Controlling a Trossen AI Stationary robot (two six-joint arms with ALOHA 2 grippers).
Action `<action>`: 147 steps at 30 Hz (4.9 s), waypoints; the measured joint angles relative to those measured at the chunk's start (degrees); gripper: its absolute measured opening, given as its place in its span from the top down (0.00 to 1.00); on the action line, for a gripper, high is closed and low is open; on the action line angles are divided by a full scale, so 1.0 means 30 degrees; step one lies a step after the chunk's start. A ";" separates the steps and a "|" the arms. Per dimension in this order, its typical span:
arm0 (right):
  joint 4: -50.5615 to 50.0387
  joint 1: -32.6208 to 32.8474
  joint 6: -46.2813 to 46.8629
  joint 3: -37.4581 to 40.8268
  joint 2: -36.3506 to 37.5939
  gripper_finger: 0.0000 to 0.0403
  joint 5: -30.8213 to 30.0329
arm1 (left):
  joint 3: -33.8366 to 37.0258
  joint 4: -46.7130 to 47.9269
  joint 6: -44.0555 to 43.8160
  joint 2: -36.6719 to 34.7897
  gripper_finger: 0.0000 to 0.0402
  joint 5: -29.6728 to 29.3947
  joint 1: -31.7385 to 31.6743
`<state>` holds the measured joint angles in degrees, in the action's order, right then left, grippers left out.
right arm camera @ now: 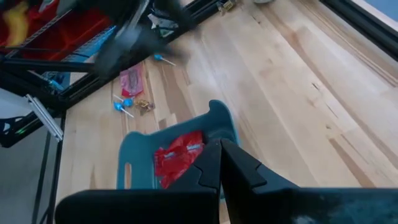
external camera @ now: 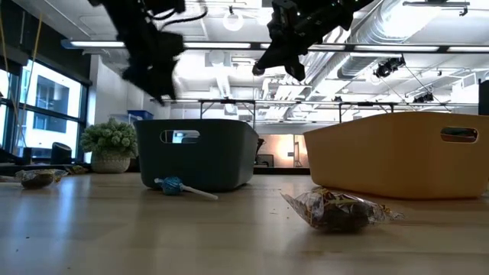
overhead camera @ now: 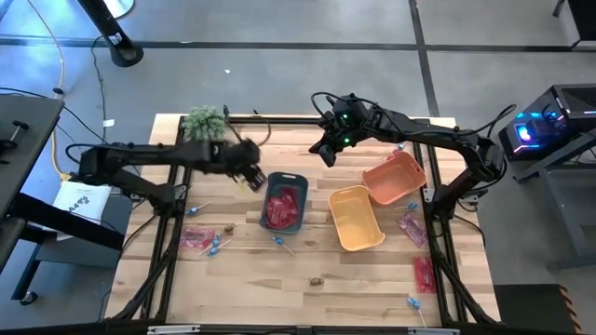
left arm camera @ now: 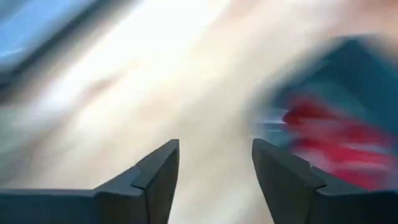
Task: Sort candy
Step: Put the yellow candy into the yellow bin
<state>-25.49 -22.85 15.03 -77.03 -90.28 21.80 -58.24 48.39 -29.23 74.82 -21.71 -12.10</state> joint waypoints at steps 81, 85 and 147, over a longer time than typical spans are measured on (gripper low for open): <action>0.0036 -0.0192 -0.1108 0.0022 -0.0022 1.00 0.0146 | 0.8827 -0.4942 -0.1205 0.1468 0.46 -0.2045 -1.3610; 0.0036 -0.0189 -0.0996 0.0022 -0.0022 1.00 0.0146 | 0.9382 -0.6072 -0.1247 0.1568 0.47 -0.1635 -1.3751; 0.0581 -0.0373 0.1360 0.0022 0.6069 1.00 -0.0889 | -0.9996 -1.4759 0.2345 1.2942 0.49 1.4519 0.2715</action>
<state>-23.75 -23.97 19.11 -76.97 -72.07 19.13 -88.22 4.11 -22.19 113.64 21.85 -3.95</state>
